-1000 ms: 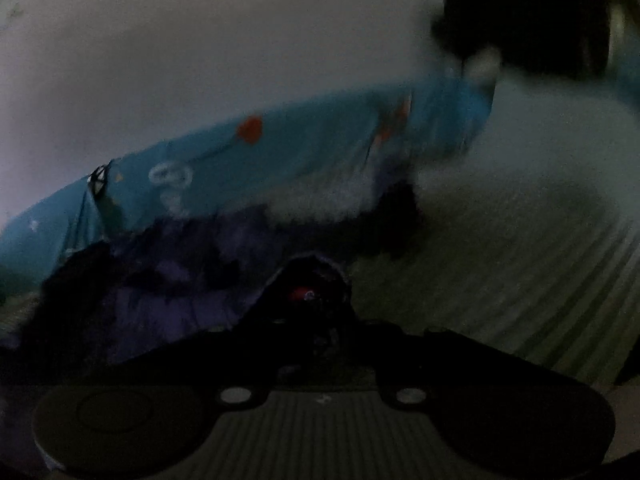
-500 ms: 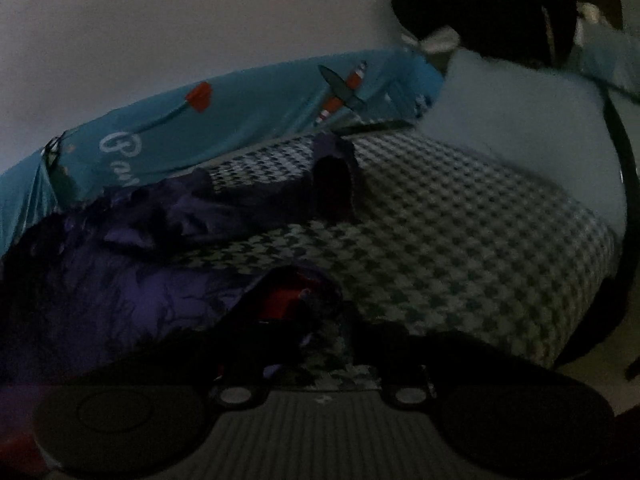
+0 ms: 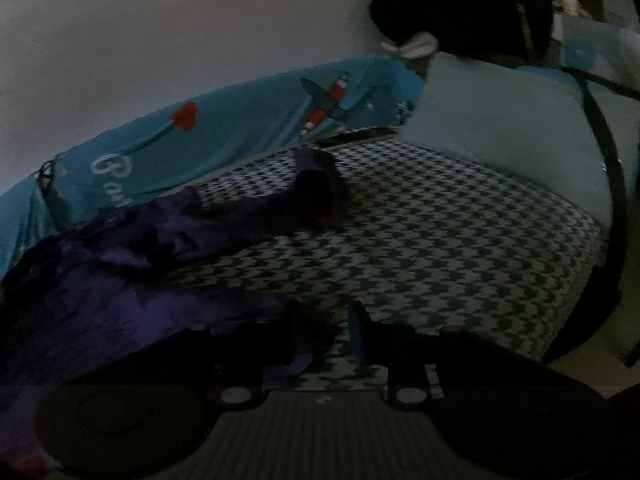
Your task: Fold clothes
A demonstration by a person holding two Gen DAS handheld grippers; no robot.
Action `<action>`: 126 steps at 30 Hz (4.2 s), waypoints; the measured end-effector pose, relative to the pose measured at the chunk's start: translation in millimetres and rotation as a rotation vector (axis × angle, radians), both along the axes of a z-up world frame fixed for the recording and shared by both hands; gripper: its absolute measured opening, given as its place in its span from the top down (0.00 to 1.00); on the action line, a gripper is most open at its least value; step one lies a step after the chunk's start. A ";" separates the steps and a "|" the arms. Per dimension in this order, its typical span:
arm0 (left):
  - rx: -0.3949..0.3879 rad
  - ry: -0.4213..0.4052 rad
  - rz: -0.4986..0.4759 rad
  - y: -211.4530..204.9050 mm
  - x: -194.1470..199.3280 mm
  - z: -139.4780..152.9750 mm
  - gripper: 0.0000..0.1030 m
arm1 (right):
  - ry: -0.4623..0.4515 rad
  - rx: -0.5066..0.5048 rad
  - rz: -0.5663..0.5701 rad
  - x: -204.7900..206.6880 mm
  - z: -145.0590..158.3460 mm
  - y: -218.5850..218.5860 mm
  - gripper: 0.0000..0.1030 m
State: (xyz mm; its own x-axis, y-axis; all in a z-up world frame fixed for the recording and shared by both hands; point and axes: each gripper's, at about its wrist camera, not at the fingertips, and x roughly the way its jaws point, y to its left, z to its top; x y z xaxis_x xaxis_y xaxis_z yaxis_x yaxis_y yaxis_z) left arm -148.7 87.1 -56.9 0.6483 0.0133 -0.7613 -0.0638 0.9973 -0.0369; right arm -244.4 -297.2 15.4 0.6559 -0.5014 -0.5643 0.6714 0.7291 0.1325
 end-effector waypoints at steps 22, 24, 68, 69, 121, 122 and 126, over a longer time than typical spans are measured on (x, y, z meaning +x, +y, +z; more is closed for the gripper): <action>0.016 -0.020 0.161 27.5 8.1 -0.5 0.00 | 0.006 -0.023 0.179 19.8 -4.6 38.3 0.73; 0.016 -0.023 0.182 31.0 8.7 -0.4 0.00 | 0.009 -0.028 0.197 21.0 -4.6 40.8 0.72; -0.144 -0.012 0.184 53.5 6.3 11.4 0.00 | 0.060 -0.090 1.256 41.4 -41.0 226.1 0.71; -0.148 -0.025 0.179 53.5 5.1 14.1 0.00 | 0.061 -0.094 1.271 42.9 -42.5 231.6 0.71; -0.050 -0.185 0.329 100.5 -7.3 65.1 0.00 | 0.008 -0.040 1.520 72.1 -39.5 319.3 0.81; -0.053 -0.180 0.327 99.7 -7.3 63.8 0.00 | 0.010 -0.038 1.509 71.2 -39.5 317.2 0.81; -0.073 -0.151 0.299 93.7 -6.3 56.6 0.00 | 0.013 -0.036 1.463 69.9 -37.7 307.1 0.81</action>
